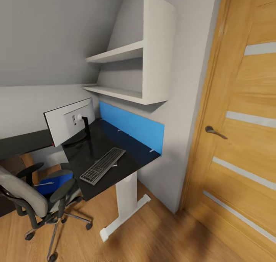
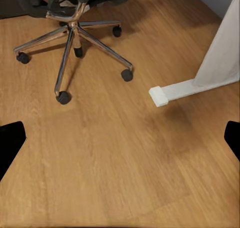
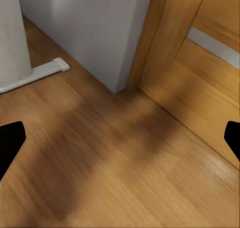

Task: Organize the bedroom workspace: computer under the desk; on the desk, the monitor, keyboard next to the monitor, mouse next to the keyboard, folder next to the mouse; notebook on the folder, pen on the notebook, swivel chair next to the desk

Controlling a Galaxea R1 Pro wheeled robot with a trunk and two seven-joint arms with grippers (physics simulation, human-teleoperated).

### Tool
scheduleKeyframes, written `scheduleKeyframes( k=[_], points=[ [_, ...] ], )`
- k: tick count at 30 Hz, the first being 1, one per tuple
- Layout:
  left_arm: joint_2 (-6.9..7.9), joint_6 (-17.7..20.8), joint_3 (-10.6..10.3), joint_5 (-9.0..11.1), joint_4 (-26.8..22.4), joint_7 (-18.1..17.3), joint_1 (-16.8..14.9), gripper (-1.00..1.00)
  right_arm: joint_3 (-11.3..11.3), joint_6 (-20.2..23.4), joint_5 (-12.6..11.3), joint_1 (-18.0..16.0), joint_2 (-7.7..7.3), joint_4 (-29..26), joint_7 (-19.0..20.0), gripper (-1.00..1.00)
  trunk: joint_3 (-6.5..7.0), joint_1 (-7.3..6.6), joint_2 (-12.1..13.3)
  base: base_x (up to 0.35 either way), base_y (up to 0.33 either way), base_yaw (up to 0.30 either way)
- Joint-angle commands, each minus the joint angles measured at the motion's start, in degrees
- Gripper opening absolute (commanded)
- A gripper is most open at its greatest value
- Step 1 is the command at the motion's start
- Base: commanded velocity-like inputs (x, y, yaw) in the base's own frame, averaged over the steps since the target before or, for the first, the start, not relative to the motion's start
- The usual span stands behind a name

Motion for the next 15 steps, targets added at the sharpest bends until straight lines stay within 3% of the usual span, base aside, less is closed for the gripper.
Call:
scheduleKeyframes(
  k=[1, 15],
  points=[
    [-0.02, -0.09, 0.35, -0.25, -0.05, -0.03, 0.00, 1.00, 0.17, -0.02, 0.41, -0.03, 0.00, 0.03, -0.60, 1.00, -0.10, 0.01, -0.05, 0.000, 0.000, 0.281],
    [-0.18, -0.11, 0.37, -0.33, -0.09, -0.03, 0.00, 1.00, 0.09, 0.40, 0.41, -0.08, -0.01, 0.04, -0.59, 1.00, -0.48, 0.01, -0.05, 0.000, 0.000, 0.281]
  ],
)
